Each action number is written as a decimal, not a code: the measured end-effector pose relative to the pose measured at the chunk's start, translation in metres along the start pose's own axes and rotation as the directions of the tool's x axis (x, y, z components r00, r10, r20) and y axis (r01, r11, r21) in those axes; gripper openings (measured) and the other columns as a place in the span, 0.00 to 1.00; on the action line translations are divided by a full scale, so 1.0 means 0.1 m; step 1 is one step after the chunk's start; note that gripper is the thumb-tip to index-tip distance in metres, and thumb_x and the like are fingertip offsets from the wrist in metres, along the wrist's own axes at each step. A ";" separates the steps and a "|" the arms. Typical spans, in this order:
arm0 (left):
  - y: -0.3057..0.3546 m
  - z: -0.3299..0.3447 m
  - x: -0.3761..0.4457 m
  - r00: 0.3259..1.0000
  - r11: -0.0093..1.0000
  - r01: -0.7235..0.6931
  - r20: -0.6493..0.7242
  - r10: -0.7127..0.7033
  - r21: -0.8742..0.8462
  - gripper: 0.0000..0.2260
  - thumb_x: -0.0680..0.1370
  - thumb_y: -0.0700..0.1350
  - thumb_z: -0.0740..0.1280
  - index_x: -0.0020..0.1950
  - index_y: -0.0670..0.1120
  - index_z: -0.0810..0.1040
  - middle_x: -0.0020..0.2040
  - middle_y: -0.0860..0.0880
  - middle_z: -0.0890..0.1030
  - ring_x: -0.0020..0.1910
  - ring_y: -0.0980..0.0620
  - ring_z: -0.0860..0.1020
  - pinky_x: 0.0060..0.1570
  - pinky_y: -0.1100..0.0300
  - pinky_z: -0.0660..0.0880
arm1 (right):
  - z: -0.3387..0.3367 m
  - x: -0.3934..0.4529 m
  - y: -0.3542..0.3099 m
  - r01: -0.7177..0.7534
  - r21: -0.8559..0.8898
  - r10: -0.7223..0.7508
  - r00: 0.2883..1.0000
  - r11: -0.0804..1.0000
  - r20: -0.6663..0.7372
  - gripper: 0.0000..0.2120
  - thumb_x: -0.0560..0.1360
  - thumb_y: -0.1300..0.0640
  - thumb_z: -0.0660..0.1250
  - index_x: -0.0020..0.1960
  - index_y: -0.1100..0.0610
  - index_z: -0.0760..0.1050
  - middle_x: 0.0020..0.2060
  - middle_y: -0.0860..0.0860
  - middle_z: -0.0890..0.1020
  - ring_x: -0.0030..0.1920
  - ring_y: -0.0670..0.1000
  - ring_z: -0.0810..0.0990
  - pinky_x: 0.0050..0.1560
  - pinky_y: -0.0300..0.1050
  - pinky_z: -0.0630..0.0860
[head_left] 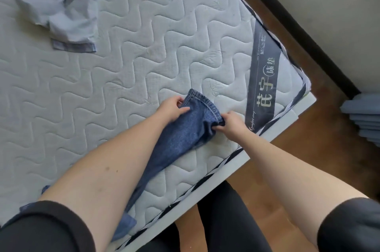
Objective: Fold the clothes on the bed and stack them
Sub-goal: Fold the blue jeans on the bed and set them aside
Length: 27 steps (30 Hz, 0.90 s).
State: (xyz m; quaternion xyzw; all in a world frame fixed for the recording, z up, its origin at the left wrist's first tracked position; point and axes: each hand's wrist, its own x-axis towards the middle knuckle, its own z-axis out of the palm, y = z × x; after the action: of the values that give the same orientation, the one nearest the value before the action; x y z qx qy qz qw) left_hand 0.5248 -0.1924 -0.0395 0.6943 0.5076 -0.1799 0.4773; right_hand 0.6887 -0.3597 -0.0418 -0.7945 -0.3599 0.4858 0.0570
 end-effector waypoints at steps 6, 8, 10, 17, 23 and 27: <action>0.13 -0.25 -0.05 0.986 0.985 -0.168 -0.015 0.169 0.035 0.09 0.82 0.44 0.62 0.58 0.41 0.77 0.54 0.45 0.82 0.52 0.48 0.77 0.51 0.58 0.69 | -0.24 -0.47 0.02 0.033 0.425 -0.030 0.999 0.905 -0.013 0.07 0.73 0.46 0.72 0.42 0.48 0.79 0.35 0.46 0.82 0.37 0.49 0.83 0.40 0.43 0.79; 0.12 -0.34 -0.05 0.984 0.982 -0.176 0.009 0.177 -0.074 0.10 0.83 0.43 0.60 0.59 0.40 0.76 0.57 0.40 0.81 0.54 0.49 0.77 0.61 0.53 0.71 | -0.32 -0.60 0.05 0.028 0.469 -0.050 0.998 0.883 0.035 0.07 0.73 0.46 0.72 0.42 0.48 0.79 0.32 0.48 0.83 0.29 0.51 0.82 0.33 0.41 0.80; 0.14 -0.40 -0.03 0.983 0.973 -0.173 0.042 0.181 -0.154 0.10 0.84 0.42 0.59 0.61 0.38 0.75 0.58 0.37 0.80 0.54 0.50 0.76 0.64 0.49 0.70 | -0.38 -0.65 0.09 0.006 0.482 -0.053 0.995 0.876 0.084 0.06 0.72 0.46 0.73 0.40 0.46 0.79 0.27 0.49 0.81 0.23 0.52 0.78 0.27 0.39 0.75; 0.26 -0.28 0.18 0.987 0.990 -0.119 -0.116 0.109 -0.079 0.12 0.83 0.50 0.60 0.64 0.48 0.72 0.53 0.46 0.79 0.48 0.47 0.75 0.45 0.59 0.69 | -0.20 -0.33 0.17 -0.139 0.376 0.249 0.933 0.916 -0.261 0.13 0.72 0.46 0.73 0.52 0.52 0.78 0.43 0.50 0.83 0.43 0.50 0.80 0.45 0.45 0.76; 0.00 -0.19 0.21 0.997 0.963 0.071 -0.020 -0.068 0.261 0.32 0.68 0.53 0.79 0.66 0.44 0.69 0.63 0.44 0.76 0.62 0.43 0.75 0.62 0.49 0.71 | 0.10 -0.22 0.15 -0.209 0.447 0.303 0.941 0.870 -0.149 0.19 0.70 0.52 0.76 0.58 0.51 0.74 0.46 0.46 0.79 0.48 0.51 0.78 0.46 0.42 0.71; -0.13 -0.13 0.10 0.990 0.961 -0.004 -0.133 0.042 0.276 0.11 0.75 0.46 0.72 0.57 0.48 0.79 0.53 0.43 0.82 0.54 0.41 0.79 0.51 0.54 0.74 | 0.15 -0.22 0.18 -0.248 0.410 0.337 0.927 0.878 -0.161 0.13 0.71 0.51 0.75 0.45 0.53 0.71 0.37 0.50 0.78 0.42 0.55 0.78 0.36 0.45 0.70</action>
State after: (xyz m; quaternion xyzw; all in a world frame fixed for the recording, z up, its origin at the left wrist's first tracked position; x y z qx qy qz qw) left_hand 0.5150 -0.1760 -0.0467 0.7706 0.5013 -0.1946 0.3421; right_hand 0.6794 -0.3906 -0.0411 -0.8637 -0.1241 0.4552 0.1773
